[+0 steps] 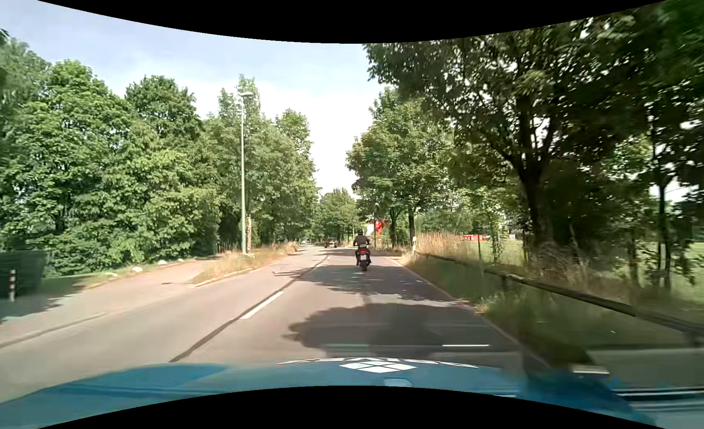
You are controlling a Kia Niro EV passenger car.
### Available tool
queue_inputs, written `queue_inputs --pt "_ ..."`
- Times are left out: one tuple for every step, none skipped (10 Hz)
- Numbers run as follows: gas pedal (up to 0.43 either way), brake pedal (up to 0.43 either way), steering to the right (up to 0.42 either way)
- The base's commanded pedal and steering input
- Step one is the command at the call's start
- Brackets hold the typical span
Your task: Follow the waypoints while adhering to traffic rules and regulations
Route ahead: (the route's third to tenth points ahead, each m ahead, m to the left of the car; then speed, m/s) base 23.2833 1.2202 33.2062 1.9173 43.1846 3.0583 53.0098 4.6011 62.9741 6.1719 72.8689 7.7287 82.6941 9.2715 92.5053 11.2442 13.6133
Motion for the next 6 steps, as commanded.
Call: queue_inputs --pt "0.0 0.0 -0.012" --pt "0.0 0.0 -0.013" --pt "0.0 0.0 -0.013" --pt "0.0 0.0 -0.013" --pt "0.0 0.0 -0.014" --pt "0.0 0.0 -0.014"
